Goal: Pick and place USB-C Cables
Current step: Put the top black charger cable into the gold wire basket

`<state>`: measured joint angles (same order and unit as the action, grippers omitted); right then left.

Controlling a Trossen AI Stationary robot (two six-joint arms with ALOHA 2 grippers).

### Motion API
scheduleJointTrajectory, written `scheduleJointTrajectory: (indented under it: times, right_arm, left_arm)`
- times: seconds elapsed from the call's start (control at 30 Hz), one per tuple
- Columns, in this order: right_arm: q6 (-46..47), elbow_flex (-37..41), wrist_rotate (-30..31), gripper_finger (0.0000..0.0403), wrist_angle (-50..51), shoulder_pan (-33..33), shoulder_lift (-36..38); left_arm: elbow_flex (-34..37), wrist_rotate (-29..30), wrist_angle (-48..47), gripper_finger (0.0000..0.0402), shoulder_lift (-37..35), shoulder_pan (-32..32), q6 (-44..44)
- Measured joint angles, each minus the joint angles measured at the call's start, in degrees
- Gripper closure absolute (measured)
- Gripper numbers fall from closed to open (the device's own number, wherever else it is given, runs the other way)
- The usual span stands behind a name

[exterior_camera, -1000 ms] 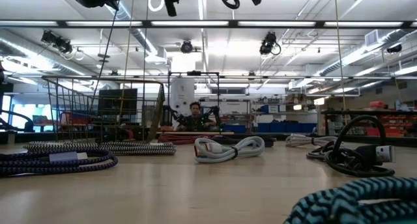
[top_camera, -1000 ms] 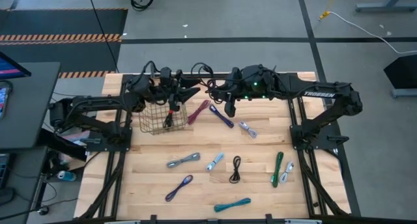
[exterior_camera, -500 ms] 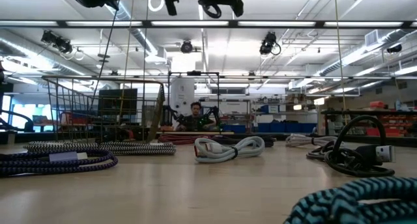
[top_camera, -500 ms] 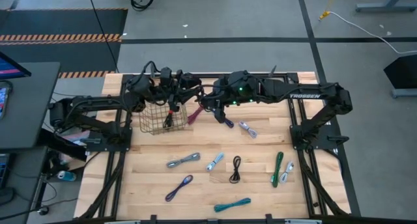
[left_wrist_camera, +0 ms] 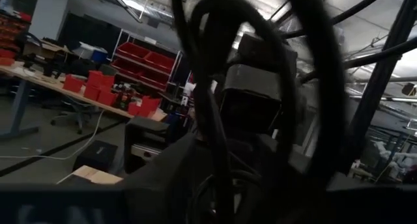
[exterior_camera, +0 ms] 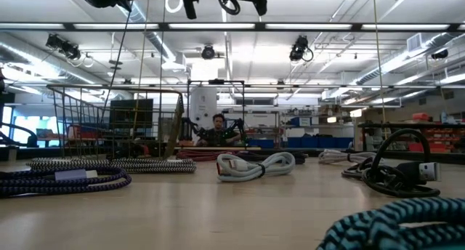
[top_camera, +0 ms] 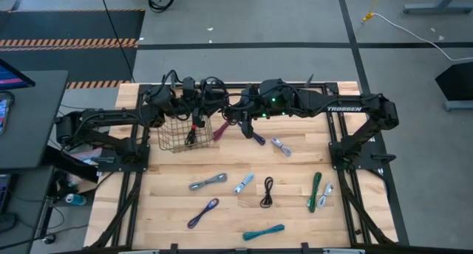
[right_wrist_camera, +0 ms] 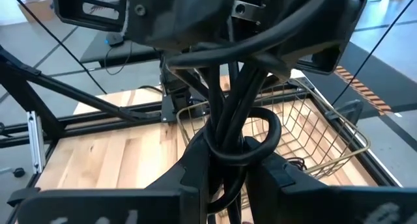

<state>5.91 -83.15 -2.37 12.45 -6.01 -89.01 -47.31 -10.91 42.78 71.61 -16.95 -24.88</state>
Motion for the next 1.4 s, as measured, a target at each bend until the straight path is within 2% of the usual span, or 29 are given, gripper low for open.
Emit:
scheduleJointTrajectory:
  times: [0.17,0.23,0.53,0.63,0.77,0.9,1.23,1.4]
  right_arm:
    - [-0.05,0.02,0.01,0.0328,-0.02,-0.01,-0.02]
    - [-0.07,0.02,0.0,0.0328,-0.02,-0.01,-0.02]
    - [0.96,0.02,-1.75,0.0322,-0.5,0.11,0.0]
    - [2.91,0.02,0.62,0.0251,-0.41,0.7,0.0]
    - [0.8,0.02,2.1,0.0151,-0.44,1.3,0.11]
    - [0.33,-0.06,0.63,0.0103,-0.56,1.6,1.54]
    - [-2.54,-2.12,0.3,0.0116,3.05,2.07,11.59]
    - [-2.69,-2.18,1.05,0.0119,5.21,2.02,16.82]
  left_arm:
    - [0.0,0.14,-0.06,0.0355,-0.02,0.0,-0.03]
    - [0.0,0.02,-0.05,0.0379,-0.04,0.0,-0.1]
    - [0.0,-0.24,0.14,0.0379,-0.09,0.02,-1.37]
    - [0.0,0.18,-0.22,0.0379,-0.02,0.02,-1.52]
    - [0.0,0.15,-0.72,0.0379,0.07,0.01,-1.62]
    - [0.0,0.38,-0.45,0.0379,0.07,0.02,-1.41]
    - [0.02,0.56,-0.97,0.0381,0.07,-0.29,-1.42]
    - [0.07,2.25,-9.56,0.0381,-2.23,-1.59,-1.22]
